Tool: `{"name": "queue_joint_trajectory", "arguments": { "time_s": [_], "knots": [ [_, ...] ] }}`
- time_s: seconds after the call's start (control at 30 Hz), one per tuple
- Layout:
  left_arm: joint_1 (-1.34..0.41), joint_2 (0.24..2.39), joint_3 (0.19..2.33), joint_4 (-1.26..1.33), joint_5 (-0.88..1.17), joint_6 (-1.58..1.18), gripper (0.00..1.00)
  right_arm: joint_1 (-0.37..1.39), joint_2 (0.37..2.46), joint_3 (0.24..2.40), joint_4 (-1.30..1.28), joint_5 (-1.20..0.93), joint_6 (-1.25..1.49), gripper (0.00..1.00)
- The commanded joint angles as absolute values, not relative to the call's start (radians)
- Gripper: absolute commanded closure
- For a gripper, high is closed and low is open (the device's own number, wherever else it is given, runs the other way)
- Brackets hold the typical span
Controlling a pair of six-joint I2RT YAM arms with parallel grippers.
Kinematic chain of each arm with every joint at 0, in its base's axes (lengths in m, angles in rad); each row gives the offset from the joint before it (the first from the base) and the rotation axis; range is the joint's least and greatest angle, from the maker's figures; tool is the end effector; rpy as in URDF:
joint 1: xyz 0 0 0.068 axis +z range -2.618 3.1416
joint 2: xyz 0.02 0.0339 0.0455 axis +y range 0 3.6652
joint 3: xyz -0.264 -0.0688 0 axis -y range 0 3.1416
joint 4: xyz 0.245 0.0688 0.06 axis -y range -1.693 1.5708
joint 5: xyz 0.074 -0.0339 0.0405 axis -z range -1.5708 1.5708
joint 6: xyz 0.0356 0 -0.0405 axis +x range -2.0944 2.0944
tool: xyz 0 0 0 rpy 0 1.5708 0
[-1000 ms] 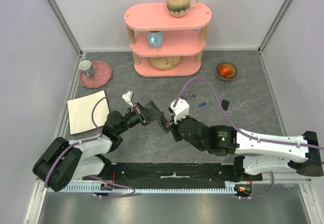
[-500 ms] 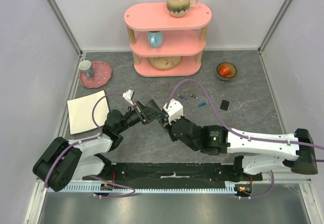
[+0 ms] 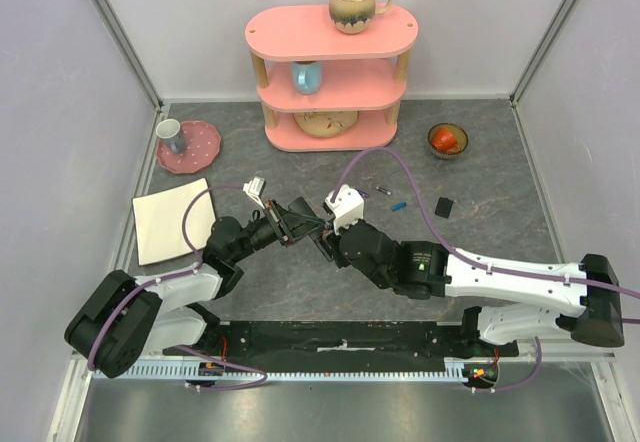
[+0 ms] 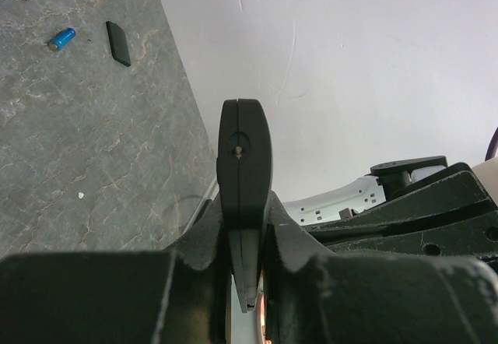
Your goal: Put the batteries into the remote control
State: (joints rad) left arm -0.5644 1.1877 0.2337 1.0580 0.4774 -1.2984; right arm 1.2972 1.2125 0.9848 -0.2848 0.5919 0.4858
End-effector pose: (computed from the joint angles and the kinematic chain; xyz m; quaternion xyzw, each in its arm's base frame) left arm 0.1746 -0.1299 0.2042 -0.0694 0.6701 -0.6737 0.3037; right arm 0.0920 0.2545 0.3131 -0.1906 0.8168 0.2175 0.4992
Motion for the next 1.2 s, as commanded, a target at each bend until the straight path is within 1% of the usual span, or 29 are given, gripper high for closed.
{"name": "queue_joint_trajectory", "arguments": {
  "time_s": [0.0,0.2,0.73,1.0,1.17],
  "knots": [
    [-0.565,1.192,0.258,1.123,0.499,-1.325,0.98,1.295,1.221,1.002,-0.218,0.588,0.48,1.0],
    [-0.565,1.2,0.264,1.137,0.499,-1.333,0.98,1.295,1.23,0.991,-0.213,0.574,0.488,1.0],
    [-0.565,1.192,0.282,1.129,0.492,-1.332,0.98,1.295,1.17,0.911,-0.236,0.557,0.52,1.0],
    [-0.565,1.198,0.281,1.143,0.474,-1.327,0.98,1.295,1.213,0.94,-0.25,0.44,0.532,1.0],
    [-0.565,1.192,0.279,1.152,0.471,-1.331,0.98,1.295,1.244,0.951,-0.262,0.414,0.538,1.0]
  ]
}}
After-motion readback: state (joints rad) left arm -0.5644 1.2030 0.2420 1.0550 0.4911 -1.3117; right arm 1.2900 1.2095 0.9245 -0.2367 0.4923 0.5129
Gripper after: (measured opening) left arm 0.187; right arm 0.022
